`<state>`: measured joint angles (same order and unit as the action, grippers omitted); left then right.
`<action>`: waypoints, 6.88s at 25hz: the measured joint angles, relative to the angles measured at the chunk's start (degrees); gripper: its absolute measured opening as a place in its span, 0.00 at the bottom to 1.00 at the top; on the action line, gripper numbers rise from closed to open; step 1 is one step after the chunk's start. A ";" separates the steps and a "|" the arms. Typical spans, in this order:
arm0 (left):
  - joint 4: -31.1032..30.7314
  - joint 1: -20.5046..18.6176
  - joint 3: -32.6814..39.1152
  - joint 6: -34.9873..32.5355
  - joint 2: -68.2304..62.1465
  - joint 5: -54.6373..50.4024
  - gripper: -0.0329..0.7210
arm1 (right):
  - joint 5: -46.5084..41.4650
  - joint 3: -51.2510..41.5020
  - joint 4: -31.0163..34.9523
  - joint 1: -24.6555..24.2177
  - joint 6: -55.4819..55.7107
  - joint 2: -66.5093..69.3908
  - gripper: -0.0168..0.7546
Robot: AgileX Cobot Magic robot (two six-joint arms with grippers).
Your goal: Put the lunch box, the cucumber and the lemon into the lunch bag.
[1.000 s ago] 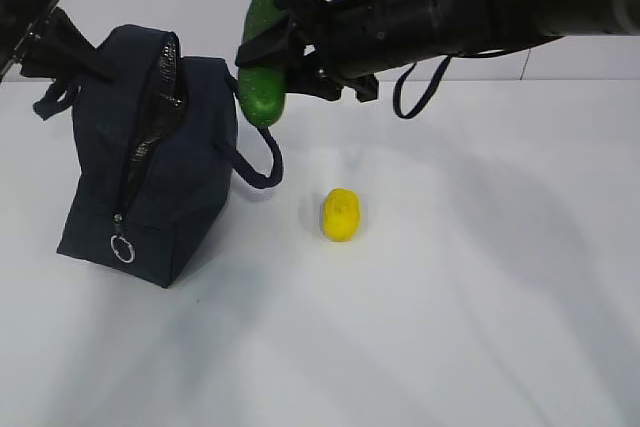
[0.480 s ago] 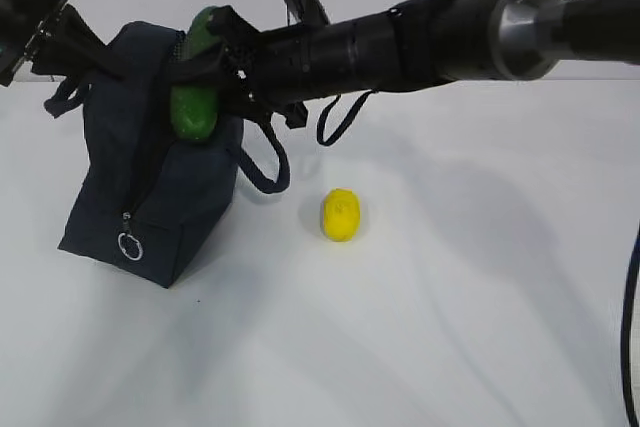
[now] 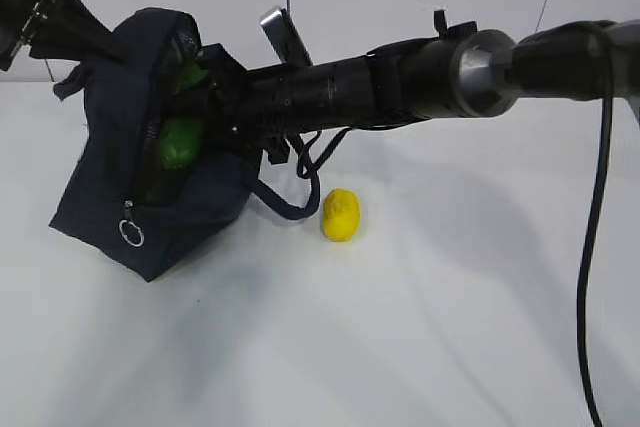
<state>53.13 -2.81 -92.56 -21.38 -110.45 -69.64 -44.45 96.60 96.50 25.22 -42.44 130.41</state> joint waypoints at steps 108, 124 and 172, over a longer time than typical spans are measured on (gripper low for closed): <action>-18.37 0.00 0.00 0.38 0.33 1.47 0.03 | -3.26 1.45 -74.32 -5.13 45.54 0.42 0.77; -18.37 0.00 0.00 0.38 0.33 1.47 0.03 | -11.60 5.27 -73.91 -5.13 45.54 0.51 0.48; 1.00 -0.43 0.00 -5.57 -1.55 0.15 0.03 | -17.89 31.58 -39.41 -3.14 36.38 8.24 0.71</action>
<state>54.13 -3.24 -92.56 -26.95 -112.00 -69.50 -62.34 128.19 57.09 22.08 -6.06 138.65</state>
